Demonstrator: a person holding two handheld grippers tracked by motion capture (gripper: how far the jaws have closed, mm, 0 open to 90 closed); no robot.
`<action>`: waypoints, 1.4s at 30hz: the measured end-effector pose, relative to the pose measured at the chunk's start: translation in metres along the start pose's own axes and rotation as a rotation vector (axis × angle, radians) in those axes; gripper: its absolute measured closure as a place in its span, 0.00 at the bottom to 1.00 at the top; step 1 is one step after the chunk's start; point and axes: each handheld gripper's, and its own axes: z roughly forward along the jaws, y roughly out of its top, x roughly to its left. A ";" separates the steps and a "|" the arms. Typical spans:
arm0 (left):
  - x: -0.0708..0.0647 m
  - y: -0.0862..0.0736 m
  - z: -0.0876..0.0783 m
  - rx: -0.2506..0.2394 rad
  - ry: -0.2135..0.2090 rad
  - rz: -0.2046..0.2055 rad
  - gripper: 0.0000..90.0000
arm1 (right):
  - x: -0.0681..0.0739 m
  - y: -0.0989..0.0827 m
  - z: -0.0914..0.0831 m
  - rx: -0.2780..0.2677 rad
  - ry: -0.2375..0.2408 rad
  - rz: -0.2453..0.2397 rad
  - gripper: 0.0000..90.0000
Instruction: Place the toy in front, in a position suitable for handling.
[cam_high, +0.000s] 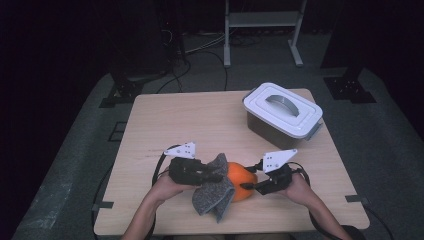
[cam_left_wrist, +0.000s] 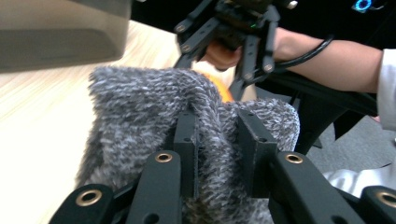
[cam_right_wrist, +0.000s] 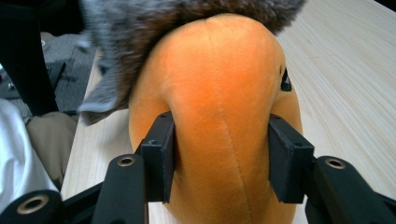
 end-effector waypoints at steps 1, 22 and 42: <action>0.002 -0.002 -0.001 0.004 0.003 -0.004 0.81 | 0.001 0.000 0.000 0.003 -0.002 -0.012 0.54; 0.004 0.000 -0.006 -0.029 0.015 -0.022 0.82 | 0.028 0.015 0.014 0.062 -0.024 -0.150 0.54; -0.015 0.015 0.010 0.034 0.044 0.043 0.82 | 0.033 0.021 0.026 0.059 -0.032 -0.160 0.53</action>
